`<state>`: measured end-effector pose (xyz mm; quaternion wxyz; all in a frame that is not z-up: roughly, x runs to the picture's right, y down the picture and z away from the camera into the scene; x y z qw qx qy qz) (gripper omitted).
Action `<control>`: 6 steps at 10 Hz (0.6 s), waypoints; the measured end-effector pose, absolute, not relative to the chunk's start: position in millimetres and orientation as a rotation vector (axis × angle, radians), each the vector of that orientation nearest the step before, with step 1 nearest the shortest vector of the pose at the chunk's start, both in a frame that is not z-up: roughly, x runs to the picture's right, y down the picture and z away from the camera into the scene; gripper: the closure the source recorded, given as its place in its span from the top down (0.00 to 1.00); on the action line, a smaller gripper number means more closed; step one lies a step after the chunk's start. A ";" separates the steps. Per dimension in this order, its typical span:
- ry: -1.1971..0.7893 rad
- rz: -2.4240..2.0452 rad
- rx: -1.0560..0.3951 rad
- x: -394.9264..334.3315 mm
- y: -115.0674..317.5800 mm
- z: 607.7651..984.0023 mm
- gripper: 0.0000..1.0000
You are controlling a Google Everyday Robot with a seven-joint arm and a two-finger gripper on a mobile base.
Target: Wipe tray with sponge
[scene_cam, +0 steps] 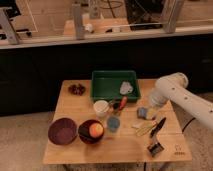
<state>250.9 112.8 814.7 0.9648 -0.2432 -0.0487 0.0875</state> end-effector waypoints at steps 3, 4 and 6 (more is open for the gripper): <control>-0.109 0.196 -0.516 243.8 126.9 846.6 0.80; -0.113 0.207 -0.527 244.2 133.6 857.3 0.80; -0.116 0.217 -0.542 246.3 141.4 873.0 0.80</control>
